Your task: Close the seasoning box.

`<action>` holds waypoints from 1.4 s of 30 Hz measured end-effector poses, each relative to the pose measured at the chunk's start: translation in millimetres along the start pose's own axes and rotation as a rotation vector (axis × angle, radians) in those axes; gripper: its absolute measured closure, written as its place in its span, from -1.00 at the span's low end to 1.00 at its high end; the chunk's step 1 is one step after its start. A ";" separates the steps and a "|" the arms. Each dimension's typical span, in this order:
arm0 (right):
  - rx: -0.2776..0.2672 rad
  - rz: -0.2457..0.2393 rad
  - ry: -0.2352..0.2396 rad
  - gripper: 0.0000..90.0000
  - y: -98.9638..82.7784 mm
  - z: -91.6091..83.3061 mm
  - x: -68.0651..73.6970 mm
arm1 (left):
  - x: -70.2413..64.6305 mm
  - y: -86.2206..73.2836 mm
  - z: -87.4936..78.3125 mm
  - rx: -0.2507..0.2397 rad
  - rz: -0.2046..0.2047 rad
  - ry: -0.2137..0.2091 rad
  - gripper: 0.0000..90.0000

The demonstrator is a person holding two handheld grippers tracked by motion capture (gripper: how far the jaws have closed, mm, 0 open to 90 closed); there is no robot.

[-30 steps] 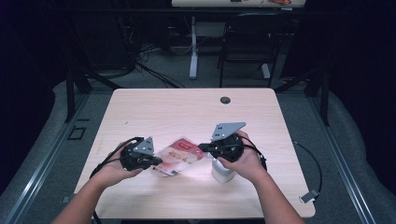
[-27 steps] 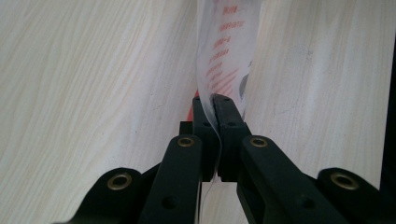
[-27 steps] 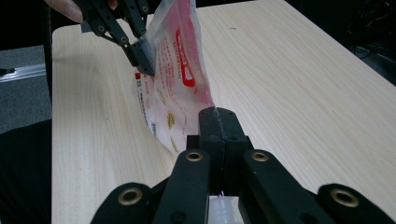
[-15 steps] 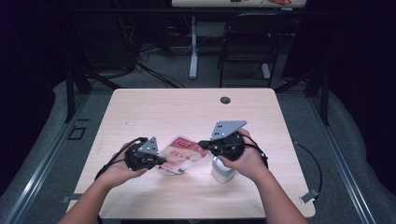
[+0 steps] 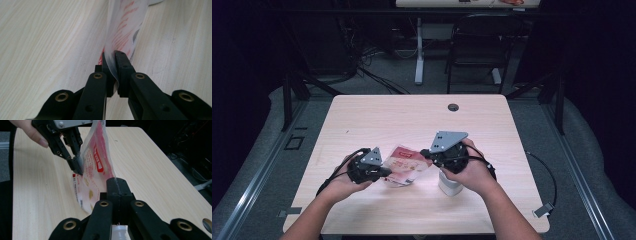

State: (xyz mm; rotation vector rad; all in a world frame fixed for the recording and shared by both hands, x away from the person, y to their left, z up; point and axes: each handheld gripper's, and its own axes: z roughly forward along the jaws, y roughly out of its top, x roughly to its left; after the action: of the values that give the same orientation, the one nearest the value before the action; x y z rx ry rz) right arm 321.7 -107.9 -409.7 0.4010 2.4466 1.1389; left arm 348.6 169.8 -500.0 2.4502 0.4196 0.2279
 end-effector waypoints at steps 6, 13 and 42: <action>0.019 -0.048 -0.040 1.00 10.2 -1.0 1.6 | -1.2 1.5 6.4 -0.023 -0.018 0.013 0.93; 0.035 -0.062 -0.045 1.00 10.2 2.0 2.6 | -1.5 1.2 12.8 -0.013 -0.026 0.034 0.83; 0.004 -0.108 0.006 1.00 23.8 13.8 14.7 | -1.6 -4.5 -17.9 -0.048 -0.042 0.062 0.37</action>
State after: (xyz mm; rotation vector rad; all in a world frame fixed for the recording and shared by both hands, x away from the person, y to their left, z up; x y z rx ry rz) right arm 317.4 -77.8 -402.8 0.2638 2.4438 1.0923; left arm 341.3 182.6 -488.9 2.3892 0.4866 0.2940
